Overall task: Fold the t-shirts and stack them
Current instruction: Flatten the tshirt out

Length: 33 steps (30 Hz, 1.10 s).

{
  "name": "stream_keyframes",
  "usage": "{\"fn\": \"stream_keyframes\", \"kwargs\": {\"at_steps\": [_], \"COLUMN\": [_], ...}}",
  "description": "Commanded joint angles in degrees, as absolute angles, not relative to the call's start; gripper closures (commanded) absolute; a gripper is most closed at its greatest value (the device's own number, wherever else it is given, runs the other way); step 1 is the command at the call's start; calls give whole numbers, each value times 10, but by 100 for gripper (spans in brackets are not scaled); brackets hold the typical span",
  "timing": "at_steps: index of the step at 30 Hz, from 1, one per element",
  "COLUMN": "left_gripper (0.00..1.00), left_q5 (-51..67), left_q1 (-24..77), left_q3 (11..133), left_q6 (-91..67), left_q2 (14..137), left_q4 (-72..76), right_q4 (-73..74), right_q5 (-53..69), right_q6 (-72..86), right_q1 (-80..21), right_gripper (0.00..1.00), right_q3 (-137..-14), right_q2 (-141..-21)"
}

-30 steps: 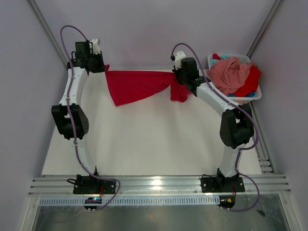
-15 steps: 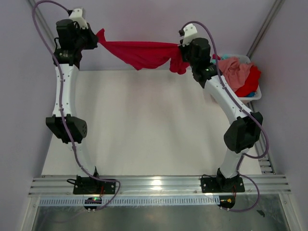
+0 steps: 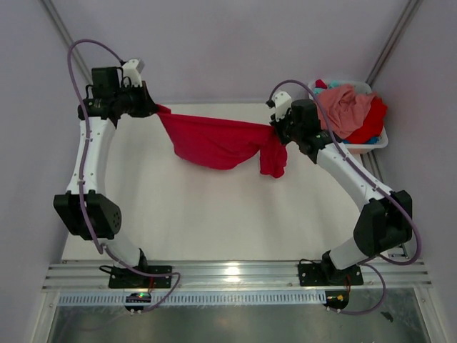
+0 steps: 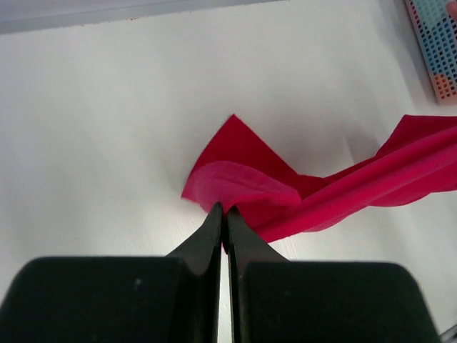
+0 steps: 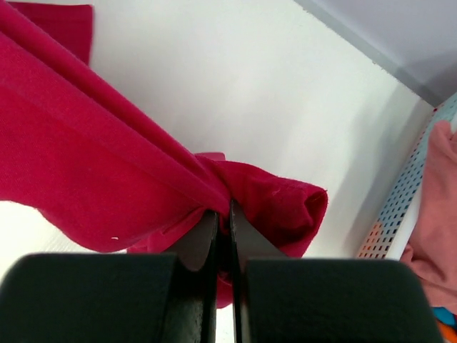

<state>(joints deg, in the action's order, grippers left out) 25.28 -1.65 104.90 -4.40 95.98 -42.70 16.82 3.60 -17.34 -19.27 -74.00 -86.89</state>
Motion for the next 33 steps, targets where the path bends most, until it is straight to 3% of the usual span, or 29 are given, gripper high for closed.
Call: {"fn": "stream_keyframes", "kwargs": {"at_steps": [1, 9, 16, 24, 29, 33], "left_gripper": [100, 100, 100, 100, 100, 100], "left_q5": [245, 229, 153, 51, 90, 196], "left_q1": [-43, -43, -43, -43, -43, -43], "left_q3": [1097, 1140, 1335, 1184, 1080, 1007], "left_q6": [-9, -27, -72, -103, -113, -66], "left_q2": [967, 1033, 1179, 1144, 1064, 980], "left_q4": [-455, -448, -397, -179, -154, -288], "right_q4": [188, 182, 121, -40, -62, -31], "right_q5": [19, 3, -119, -209, -200, -65], "right_q6": [-192, -192, -164, -98, -94, -109], "right_q1": [-169, -168, -169, -169, -166, -166], "right_gripper": [97, 97, 97, 97, 97, 97], "right_q3": [-758, -840, -968, -897, -807, -690], "right_q2": [-867, -958, -1070, -1047, -992, -875]}}
